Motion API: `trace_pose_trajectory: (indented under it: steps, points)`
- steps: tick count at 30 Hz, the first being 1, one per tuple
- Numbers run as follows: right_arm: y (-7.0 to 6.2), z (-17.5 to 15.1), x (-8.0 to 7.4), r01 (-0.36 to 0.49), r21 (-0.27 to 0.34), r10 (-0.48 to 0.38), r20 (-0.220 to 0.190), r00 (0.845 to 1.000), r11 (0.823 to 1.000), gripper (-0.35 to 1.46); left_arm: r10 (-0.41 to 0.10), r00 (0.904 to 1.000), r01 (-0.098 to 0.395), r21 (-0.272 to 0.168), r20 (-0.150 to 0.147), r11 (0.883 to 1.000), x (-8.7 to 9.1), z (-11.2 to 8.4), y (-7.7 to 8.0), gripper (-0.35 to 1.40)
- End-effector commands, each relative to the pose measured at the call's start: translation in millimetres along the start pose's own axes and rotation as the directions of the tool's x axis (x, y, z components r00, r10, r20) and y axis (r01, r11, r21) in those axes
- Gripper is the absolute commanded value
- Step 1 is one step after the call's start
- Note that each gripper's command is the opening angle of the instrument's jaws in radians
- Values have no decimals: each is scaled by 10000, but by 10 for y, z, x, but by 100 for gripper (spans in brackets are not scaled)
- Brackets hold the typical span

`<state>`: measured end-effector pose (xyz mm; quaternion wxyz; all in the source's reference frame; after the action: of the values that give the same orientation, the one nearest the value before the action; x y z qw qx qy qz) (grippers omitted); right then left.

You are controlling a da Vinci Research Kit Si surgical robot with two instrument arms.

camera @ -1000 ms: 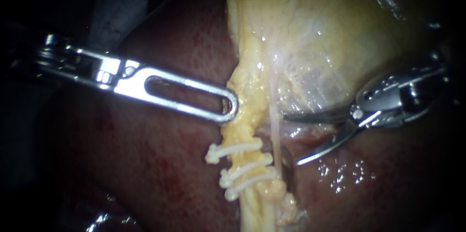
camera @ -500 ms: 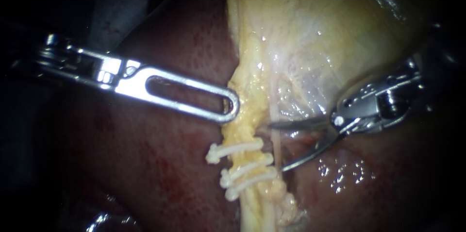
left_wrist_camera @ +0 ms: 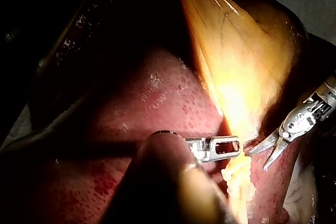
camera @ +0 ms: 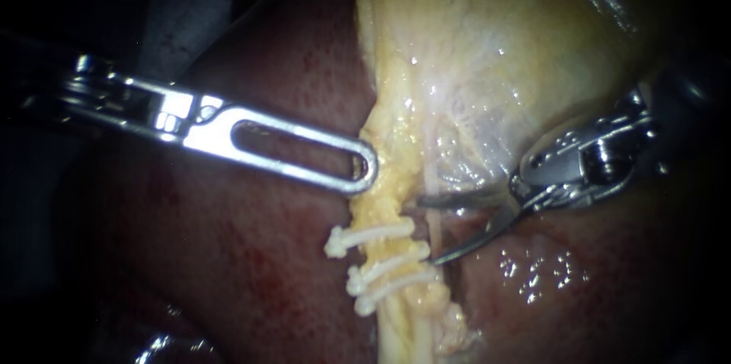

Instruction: Go to the cutting position left tube

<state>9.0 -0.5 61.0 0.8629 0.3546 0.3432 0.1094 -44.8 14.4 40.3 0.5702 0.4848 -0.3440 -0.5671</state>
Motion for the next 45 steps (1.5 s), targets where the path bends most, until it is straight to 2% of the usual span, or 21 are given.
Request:
trace_pose_trajectory:
  steps: [1, 8, 19, 31, 45]
  points:
    - [1, 3, 0, 41, 30, -41, 11, 10000, 10000, 27, 1, 10000, -1, -3, -1, 10000, 0, 0, 0, -35]
    - [0, 12, -1, 85, 246, -88, 104, 9999, 9997, 24, 0, 10000, 0, -4, 0, 10000, 0, 0, 0, -35]
    - [1, 23, -1, 146, 260, -150, 137, 9998, 9996, 24, -1, 10000, 1, -5, 4, 10000, 0, 1, 0, -35]
    - [6, 33, -5, 196, 221, -199, 152, 9997, 9996, 56, -7, 10000, 7, -6, 10, 10000, 0, 1, -1, -35]
    - [10, 45, 8, 133, 124, -135, 125, 9998, 9998, 67, -14, 10000, 14, -8, 19, 10000, 0, 2, -3, -35]
